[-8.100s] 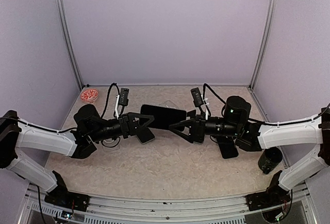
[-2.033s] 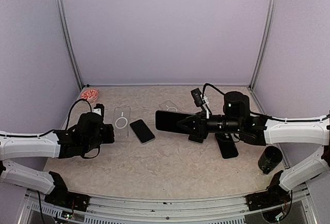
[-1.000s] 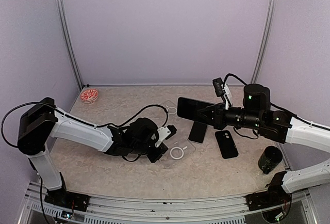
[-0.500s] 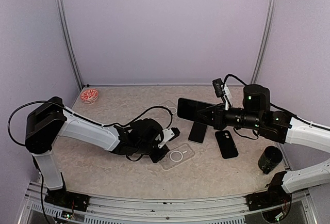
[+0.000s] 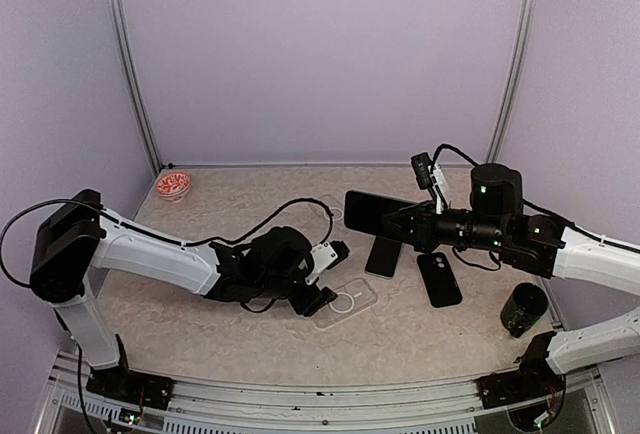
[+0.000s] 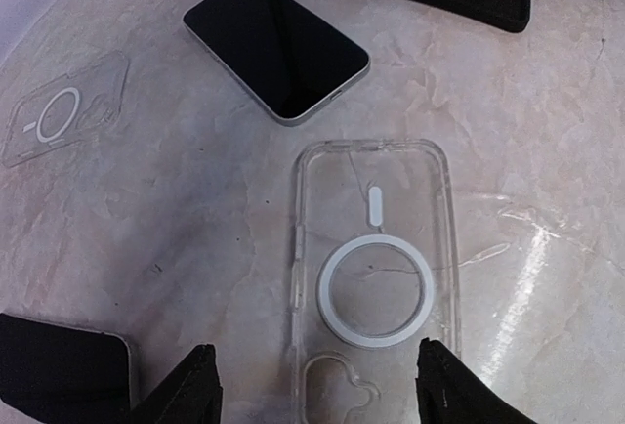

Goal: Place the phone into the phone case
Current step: Place the phone case at the center of the board, then install the phone on the phone case.

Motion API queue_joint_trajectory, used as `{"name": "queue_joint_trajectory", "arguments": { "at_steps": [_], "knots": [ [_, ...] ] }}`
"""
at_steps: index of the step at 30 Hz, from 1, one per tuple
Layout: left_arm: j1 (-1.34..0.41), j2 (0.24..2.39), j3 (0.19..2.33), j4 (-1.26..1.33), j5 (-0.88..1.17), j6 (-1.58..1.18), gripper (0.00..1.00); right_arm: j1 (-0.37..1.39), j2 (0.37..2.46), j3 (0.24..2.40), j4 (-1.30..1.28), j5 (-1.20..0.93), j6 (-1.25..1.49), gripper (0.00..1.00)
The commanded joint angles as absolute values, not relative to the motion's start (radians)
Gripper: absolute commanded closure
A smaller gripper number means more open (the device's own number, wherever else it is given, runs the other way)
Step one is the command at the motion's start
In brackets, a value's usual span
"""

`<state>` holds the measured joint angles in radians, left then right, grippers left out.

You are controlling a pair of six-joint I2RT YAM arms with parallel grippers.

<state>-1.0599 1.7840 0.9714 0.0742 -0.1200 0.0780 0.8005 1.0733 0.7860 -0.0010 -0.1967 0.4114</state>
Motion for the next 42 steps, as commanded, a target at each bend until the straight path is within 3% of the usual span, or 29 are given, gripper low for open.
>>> {"name": "queue_joint_trajectory", "arguments": {
  "at_steps": [1, 9, 27, 42],
  "knots": [
    [-1.124, 1.716, 0.929, 0.070, -0.112, 0.069, 0.28, 0.787, 1.065, 0.814, 0.033, -0.181, 0.396, 1.00],
    [-1.206, 1.736, 0.898, 0.037, -0.202, 0.038, 0.01, 0.781, 1.050, 0.816, 0.017, -0.157, 0.389, 1.00],
    [-1.210, 1.872, 0.946, 0.027, -0.453, 0.005, 0.01, 0.778, 1.032, 0.775, 0.037, -0.165, 0.406, 1.00],
    [-1.139, 1.803, 0.874, 0.034, -0.532, -0.046, 0.01, 0.774, 1.139, 0.836, -0.036, -0.213, 0.444, 1.00]
  ]
}}
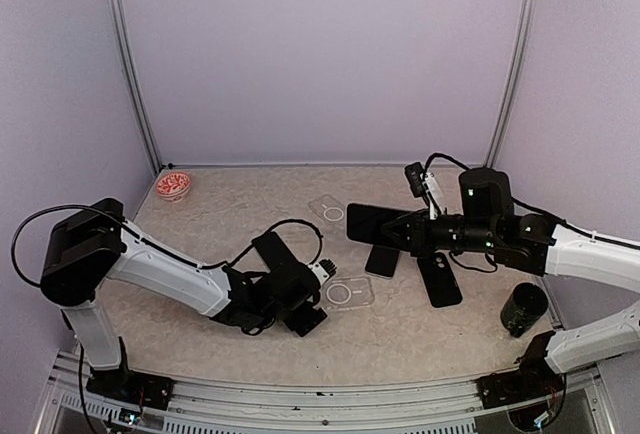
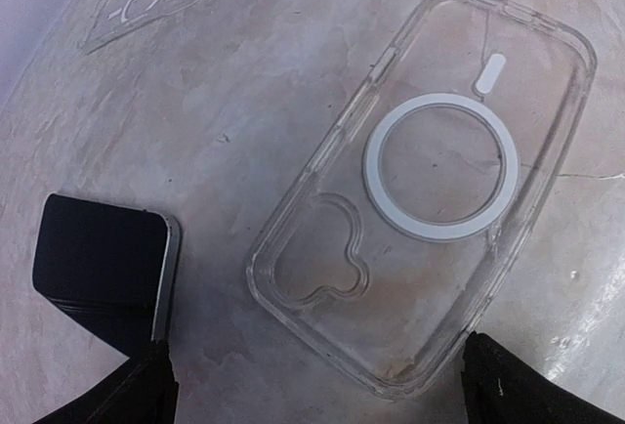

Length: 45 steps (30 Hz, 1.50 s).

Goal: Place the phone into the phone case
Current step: Install the phone on the phone case.

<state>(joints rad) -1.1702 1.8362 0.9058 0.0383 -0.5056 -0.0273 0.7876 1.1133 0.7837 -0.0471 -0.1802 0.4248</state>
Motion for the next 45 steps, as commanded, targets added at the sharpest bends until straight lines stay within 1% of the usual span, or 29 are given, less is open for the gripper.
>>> {"name": "queue_joint_trajectory", "arguments": {
  "at_steps": [1, 10, 14, 18, 22, 25, 28, 35, 45],
  "knots": [
    [-1.134, 1.794, 0.868, 0.039, -0.531, -0.047, 0.01, 0.773, 1.150, 0.837, -0.037, -0.215, 0.446, 1.00],
    [-1.116, 1.730, 0.821, 0.070, -0.518, -0.078, 0.01, 0.754, 1.246, 0.848, -0.054, -0.240, 0.565, 1.00],
    [-1.104, 1.648, 0.781, 0.089, -0.546, -0.119, 0.01, 0.755, 1.291, 0.843, -0.017, -0.277, 0.643, 1.00],
    [-1.065, 1.511, 0.724, 0.130, -0.571, -0.177, 0.01, 0.754, 1.322, 0.829, 0.031, -0.315, 0.716, 1.00],
    [-1.006, 1.369, 0.639, 0.211, -0.534, -0.242, 0.01, 0.754, 1.370, 0.821, 0.075, -0.359, 0.788, 1.00],
    [-0.946, 1.269, 0.581, 0.268, -0.439, -0.287, 0.01, 0.755, 1.436, 0.828, 0.114, -0.413, 0.836, 1.00],
    [-0.895, 1.221, 0.556, 0.294, -0.351, -0.341, 0.01, 0.755, 1.503, 0.847, 0.140, -0.471, 0.866, 1.00],
    [-0.879, 1.260, 0.568, 0.303, -0.271, -0.402, 0.01, 0.754, 1.598, 0.876, 0.186, -0.530, 0.914, 1.00],
    [-0.877, 1.317, 0.514, 0.426, -0.158, -0.500, 0.01, 0.754, 1.682, 0.911, 0.200, -0.586, 0.952, 1.00]
  ]
}}
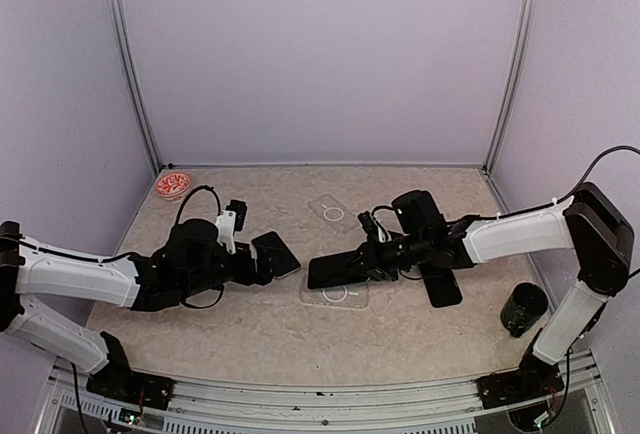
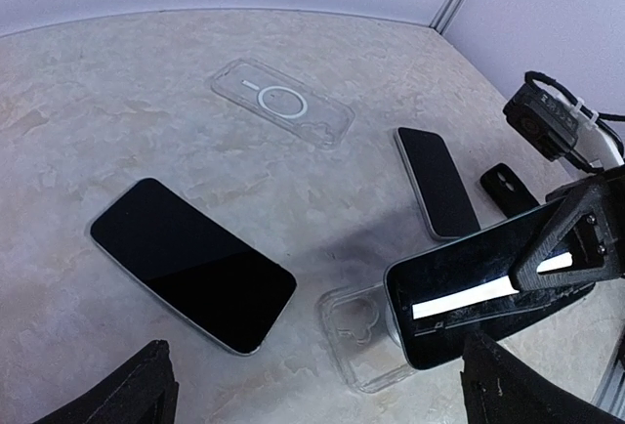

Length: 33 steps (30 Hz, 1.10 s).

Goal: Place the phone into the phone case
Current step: Install the phone on the phone case.

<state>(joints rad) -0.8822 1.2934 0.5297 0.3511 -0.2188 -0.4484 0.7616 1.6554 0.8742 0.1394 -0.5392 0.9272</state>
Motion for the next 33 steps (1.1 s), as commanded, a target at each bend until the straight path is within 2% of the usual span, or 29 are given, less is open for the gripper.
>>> {"name": "queue_joint_trajectory", "arguments": {
  "at_steps": [1, 33],
  "knots": [
    [-0.877, 1.330, 0.514, 0.432, -0.151, -0.504, 0.01, 0.755, 1.690, 0.914, 0.199, -0.589, 0.953, 1.00],
    [-0.910, 1.523, 0.510, 0.629, -0.043, -0.568, 0.01, 0.707, 1.851, 0.897, 0.290, -0.696, 1.038, 1.00]
  ]
}}
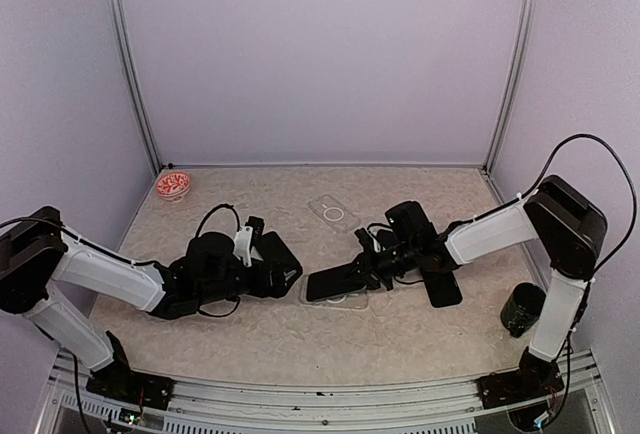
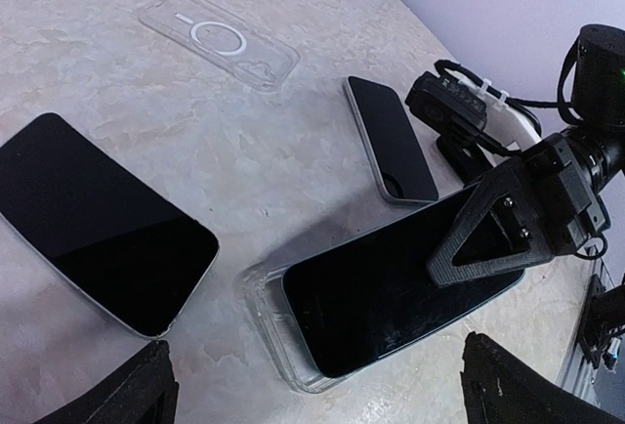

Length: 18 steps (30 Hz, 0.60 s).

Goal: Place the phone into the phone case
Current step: Install the phone on the phone case.

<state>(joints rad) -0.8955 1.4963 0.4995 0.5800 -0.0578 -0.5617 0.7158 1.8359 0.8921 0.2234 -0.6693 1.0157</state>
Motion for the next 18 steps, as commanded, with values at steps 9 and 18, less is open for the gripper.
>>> {"name": "queue_joint_trajectory", "arguments": {
  "at_steps": [9, 18],
  "knots": [
    [-0.949, 1.598, 0.534, 0.665, -0.036, -0.573, 0.01, 0.700, 1.889, 0.864, 0.355, -0.726, 1.087, 1.00],
    [-0.978, 1.637, 0.547, 0.710, -0.050, -0.594, 0.01, 0.690, 1.903, 0.806, 0.433, -0.734, 1.177, 1.00]
  ]
}}
